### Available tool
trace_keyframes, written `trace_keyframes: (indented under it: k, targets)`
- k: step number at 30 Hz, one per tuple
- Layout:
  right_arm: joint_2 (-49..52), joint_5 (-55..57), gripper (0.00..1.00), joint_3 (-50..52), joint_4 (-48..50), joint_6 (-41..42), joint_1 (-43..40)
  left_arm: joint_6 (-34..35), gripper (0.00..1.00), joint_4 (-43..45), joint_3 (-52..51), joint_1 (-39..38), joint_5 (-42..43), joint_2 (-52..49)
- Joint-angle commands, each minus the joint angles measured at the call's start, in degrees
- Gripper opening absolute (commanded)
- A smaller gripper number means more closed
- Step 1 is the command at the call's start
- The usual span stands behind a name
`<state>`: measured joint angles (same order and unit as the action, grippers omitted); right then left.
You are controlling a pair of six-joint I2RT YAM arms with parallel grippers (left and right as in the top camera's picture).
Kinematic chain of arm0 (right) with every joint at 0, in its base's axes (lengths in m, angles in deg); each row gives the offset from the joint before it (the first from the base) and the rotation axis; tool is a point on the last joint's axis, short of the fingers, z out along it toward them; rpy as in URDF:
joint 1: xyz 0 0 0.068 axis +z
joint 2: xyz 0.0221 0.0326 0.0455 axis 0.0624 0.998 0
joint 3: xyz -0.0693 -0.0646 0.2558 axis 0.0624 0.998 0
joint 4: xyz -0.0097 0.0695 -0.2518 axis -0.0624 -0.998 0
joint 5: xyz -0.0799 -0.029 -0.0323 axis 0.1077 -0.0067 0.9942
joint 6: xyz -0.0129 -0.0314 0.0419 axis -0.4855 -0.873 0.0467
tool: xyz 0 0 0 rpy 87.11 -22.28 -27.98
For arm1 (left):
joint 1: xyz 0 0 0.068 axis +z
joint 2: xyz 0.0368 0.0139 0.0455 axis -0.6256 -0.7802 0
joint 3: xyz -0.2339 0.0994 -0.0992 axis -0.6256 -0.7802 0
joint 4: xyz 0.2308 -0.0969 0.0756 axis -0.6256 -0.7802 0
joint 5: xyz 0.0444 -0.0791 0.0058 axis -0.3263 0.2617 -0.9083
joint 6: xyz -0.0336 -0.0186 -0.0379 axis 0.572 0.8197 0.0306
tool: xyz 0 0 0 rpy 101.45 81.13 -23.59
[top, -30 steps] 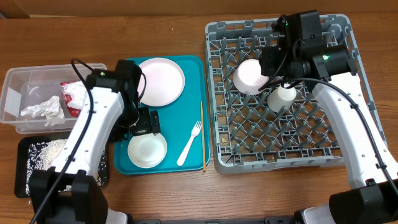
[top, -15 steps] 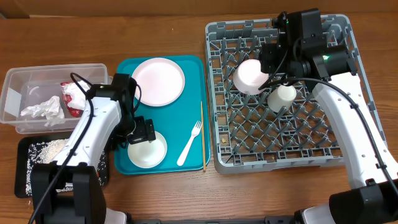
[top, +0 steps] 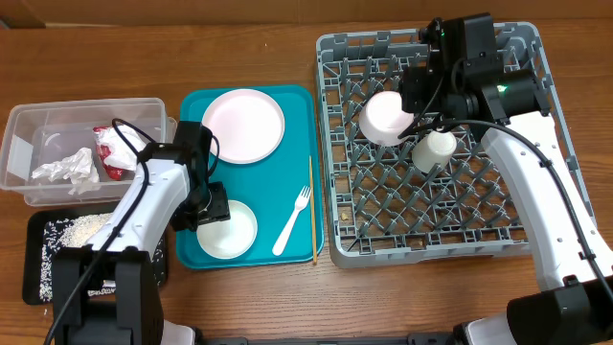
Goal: Sort waste into correct bins and load items into the dishwasher
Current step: 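Reach the left gripper down to the small white saucer on the teal tray, then grasp the saucer rim with the left gripper and lift it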
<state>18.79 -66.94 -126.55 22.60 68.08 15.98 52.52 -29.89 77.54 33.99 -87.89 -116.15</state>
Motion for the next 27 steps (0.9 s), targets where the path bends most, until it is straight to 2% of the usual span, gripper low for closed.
trace_keyframes:
  k: [1, 3, 6, 11, 15, 18, 20, 24, 27]
  targets:
    - [-0.11, -0.11, 0.44, -0.44, -0.02, -0.02, -0.15, -0.33, 0.58, 1.53, -1.68, 0.33, -0.42, 0.0]
    - [-0.11, -0.11, 0.44, -0.44, 0.02, -0.02, -0.15, -0.33, 0.57, 2.62, -2.6, 0.31, -0.42, 0.0]
    - [-0.11, -0.11, 0.44, -0.44, 0.02, -0.02, -0.17, -0.33, 0.49, 2.89, -3.08, 0.31, -0.44, -0.02]
    - [-0.11, -0.11, 0.48, -0.44, -0.02, -0.02, -0.15, -0.33, 0.04, 2.82, -3.06, 0.31, 0.04, -0.02]
    - [-0.11, -0.11, 0.54, -0.44, 0.0, -0.02, -0.15, -0.35, 0.04, 1.75, -1.79, 0.31, 0.59, 0.02]
    - [-0.11, -0.11, 0.63, -0.44, 0.0, -0.04, -0.15, -1.2, 0.04, -2.01, 2.97, 0.31, 0.57, 0.09]
    - [-0.11, -0.11, 0.68, -0.44, -0.24, -0.04, -0.15, -1.18, 0.04, -5.68, 8.98, 0.2, 0.72, 0.13]
    - [-0.11, -0.2, 0.68, -0.44, -2.21, -0.02, -0.15, -1.2, 0.04, -12.87, 24.7, -1.03, 3.06, 0.13]
    - [-0.11, -7.19, 0.68, -0.44, -3.98, -0.59, -0.11, -1.18, 0.04, -13.62, 34.36, -3.72, 6.6, 0.13]
